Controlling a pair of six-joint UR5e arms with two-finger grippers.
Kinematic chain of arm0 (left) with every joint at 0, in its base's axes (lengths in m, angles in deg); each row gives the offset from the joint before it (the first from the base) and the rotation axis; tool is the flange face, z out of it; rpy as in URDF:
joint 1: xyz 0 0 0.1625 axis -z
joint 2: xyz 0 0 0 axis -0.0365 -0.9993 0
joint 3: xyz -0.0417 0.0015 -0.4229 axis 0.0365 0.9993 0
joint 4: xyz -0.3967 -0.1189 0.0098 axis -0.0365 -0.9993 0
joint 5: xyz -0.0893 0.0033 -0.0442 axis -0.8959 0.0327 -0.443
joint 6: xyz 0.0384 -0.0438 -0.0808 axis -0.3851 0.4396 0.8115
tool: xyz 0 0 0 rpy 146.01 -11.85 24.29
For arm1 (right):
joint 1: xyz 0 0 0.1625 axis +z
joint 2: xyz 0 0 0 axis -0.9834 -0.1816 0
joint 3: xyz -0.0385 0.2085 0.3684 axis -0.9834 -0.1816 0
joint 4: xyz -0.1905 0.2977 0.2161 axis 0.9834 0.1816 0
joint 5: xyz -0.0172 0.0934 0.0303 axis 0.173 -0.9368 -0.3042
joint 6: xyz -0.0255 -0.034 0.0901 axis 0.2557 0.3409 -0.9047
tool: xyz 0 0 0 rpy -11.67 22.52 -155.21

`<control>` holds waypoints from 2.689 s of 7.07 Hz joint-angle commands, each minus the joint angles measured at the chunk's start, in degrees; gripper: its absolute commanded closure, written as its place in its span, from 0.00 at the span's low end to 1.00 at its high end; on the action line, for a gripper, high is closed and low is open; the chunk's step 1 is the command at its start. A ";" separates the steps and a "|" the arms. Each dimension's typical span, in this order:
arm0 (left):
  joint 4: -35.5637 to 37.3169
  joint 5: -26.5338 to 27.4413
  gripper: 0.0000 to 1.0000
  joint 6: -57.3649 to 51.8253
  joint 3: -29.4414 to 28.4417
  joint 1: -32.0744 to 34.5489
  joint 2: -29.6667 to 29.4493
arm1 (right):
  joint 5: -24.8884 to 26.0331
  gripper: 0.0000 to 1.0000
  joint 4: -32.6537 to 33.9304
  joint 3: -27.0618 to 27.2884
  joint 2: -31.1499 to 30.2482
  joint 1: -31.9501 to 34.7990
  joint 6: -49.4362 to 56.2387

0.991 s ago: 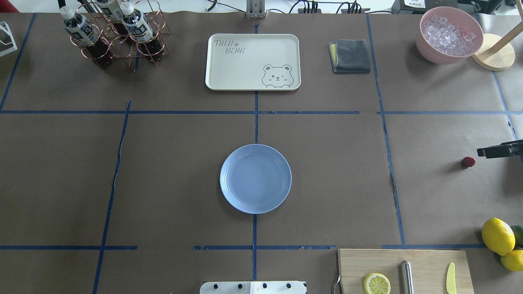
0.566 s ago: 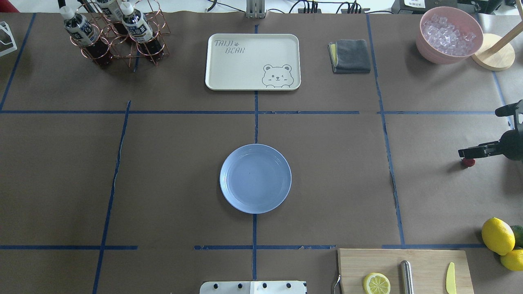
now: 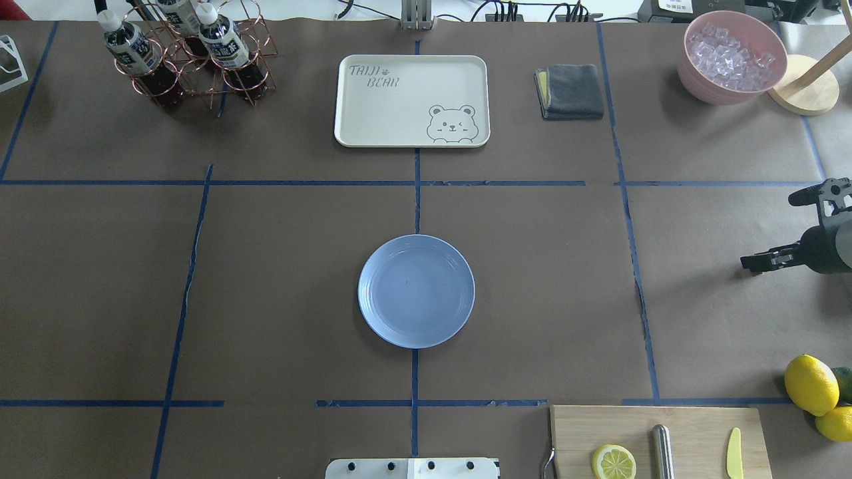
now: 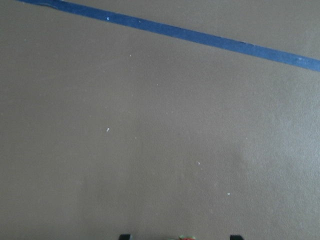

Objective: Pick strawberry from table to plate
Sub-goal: 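Lower the right gripper onto the red strawberry and grasp it, then carry the strawberry with the right gripper over the light blue plate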

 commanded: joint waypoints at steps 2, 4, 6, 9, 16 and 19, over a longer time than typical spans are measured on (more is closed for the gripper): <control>0.00 -2.09 0.00 -0.03 -0.02 0.00 0.04 | 0.81 1.00 0.13 -0.05 0.06 -0.56 0.05; 0.00 -2.90 0.00 -0.03 -0.02 0.00 0.04 | 1.43 1.00 1.09 3.53 3.30 -0.83 -1.09; 0.00 -2.90 0.00 0.15 0.33 0.09 0.04 | 1.86 1.00 19.79 13.78 10.84 -2.84 -9.31; 0.09 -2.20 0.00 0.23 0.59 0.00 0.04 | 7.36 1.00 41.19 18.49 28.73 -12.91 -23.53; -0.17 -2.73 0.00 -0.21 0.68 -0.18 -0.05 | 22.95 1.00 52.86 -3.65 58.60 -32.20 -38.36; -0.17 -2.73 0.00 -0.29 0.68 -0.18 -0.05 | 23.40 0.94 52.95 -4.97 58.25 -32.21 -37.40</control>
